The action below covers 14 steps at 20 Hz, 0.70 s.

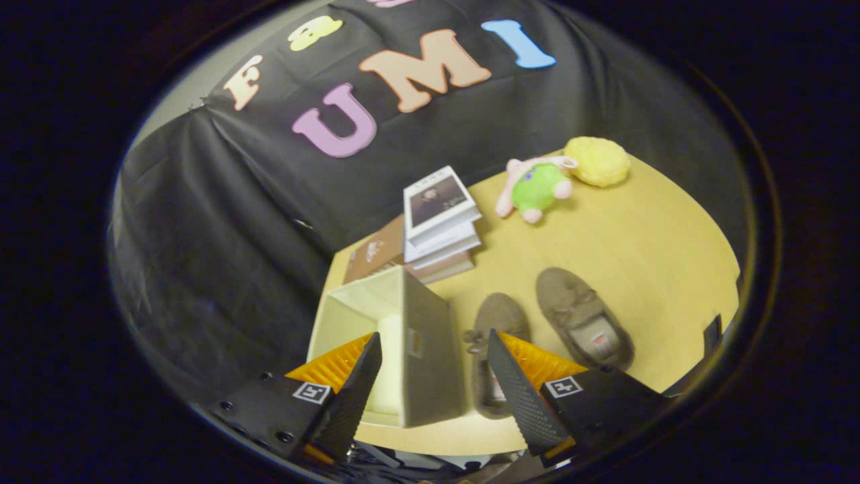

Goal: Open the storage box then place both shoes into the box .Put the left shoe in first, then the right shoe, with the right side of both shoes facing outward in a uniform manner.

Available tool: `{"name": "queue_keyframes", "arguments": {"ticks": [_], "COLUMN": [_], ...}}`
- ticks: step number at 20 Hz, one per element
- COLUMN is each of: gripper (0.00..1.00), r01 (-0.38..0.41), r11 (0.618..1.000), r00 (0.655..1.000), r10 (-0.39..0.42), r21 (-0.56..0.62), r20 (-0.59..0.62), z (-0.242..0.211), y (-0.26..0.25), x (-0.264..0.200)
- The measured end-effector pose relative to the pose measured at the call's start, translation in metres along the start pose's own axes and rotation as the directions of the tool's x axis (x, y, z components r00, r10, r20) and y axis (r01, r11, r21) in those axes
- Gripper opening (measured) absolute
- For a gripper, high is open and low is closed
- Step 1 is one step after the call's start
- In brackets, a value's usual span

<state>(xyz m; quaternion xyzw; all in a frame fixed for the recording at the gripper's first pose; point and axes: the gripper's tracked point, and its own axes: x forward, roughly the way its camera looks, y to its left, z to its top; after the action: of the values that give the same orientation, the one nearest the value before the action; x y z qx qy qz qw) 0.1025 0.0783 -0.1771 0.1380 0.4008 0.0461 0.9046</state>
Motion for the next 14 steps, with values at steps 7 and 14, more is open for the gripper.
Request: {"name": "queue_keyframes", "arguments": {"ticks": [7,14], "gripper": [0.99,0.74], "r01": [0.103,0.117], "r11": [0.995,0.991], "r00": [0.961,0.934], "r10": [-0.1,-0.133], "r21": [-0.003,-0.068], "r20": [-0.258,-0.331], "z": [-0.078,-0.1], "y": [-0.079,-0.091], "x": [0.05,0.087]}}
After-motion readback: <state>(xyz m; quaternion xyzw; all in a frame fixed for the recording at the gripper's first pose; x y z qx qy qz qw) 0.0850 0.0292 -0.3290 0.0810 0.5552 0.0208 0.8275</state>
